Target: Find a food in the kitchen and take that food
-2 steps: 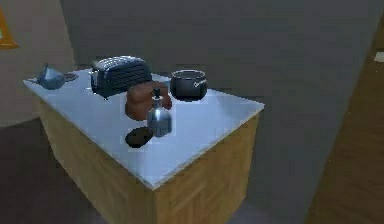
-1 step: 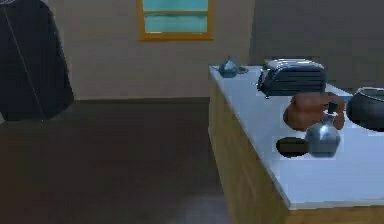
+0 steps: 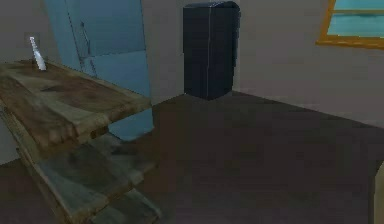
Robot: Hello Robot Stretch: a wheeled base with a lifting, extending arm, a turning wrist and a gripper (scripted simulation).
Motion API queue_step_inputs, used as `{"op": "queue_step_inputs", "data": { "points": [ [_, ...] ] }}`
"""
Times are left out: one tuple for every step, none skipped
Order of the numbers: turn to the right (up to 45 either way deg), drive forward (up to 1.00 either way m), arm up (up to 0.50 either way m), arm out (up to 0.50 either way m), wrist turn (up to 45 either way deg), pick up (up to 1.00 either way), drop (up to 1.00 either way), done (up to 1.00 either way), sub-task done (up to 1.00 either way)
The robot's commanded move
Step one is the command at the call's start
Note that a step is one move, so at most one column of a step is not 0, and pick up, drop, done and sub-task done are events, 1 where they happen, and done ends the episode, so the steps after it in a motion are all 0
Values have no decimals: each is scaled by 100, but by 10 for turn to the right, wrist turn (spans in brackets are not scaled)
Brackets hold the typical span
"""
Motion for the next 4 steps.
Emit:
{"op": "queue_step_inputs", "data": {
  "points": [
    [-150, 0, 0, 0, 0, 0, 0, 0, 0],
    [0, 0, 50, 0, 0, 0, 0, 0, 0],
    [0, 0, 38, 0, 0, 0, 0, 0, 0],
    [0, 0, 0, 44, 0, 0, 0, 0, 0]
  ]
}}
